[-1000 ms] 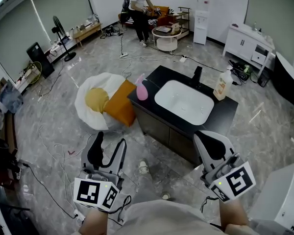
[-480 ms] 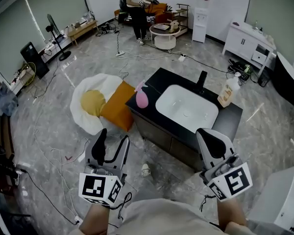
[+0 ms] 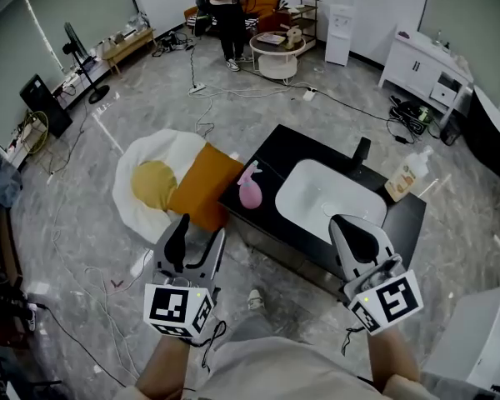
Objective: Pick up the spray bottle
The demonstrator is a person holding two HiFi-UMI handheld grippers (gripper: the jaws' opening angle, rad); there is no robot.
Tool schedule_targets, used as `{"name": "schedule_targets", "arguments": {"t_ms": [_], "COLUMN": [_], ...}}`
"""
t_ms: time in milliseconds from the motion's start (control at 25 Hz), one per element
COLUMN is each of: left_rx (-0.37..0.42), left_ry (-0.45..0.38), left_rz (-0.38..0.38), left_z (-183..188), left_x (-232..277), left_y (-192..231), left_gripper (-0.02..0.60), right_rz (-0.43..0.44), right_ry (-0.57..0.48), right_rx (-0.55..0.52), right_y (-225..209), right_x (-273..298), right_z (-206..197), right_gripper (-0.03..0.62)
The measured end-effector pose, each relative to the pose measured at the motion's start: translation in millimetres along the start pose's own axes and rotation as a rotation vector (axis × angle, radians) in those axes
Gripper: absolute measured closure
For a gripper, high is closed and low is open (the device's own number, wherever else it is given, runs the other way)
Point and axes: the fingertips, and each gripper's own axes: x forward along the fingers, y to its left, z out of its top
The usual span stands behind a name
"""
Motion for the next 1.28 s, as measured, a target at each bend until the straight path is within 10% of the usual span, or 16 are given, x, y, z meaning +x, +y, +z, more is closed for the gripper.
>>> {"name": "schedule_targets", "arguments": {"t_ms": [560, 1280], "left_rx": [0.01, 0.02], "left_ry": [0.132, 0.227], "left_rz": [-0.239, -0.291], "left_z": [-60.9, -110.1], "left_x": [129.7, 198.9], "left_y": [62.2, 48.9], "left_gripper": [0.305, 0.311], "right_rz": [-0.067, -0.019], "right_ry": [0.118, 0.223], "right_rx": [0.041, 0.078], "right_y": [-31.1, -62.1], "right_x": [144.4, 195.2], "right_z": [-48.4, -97.3], "right_gripper": [0.566, 0.566]}}
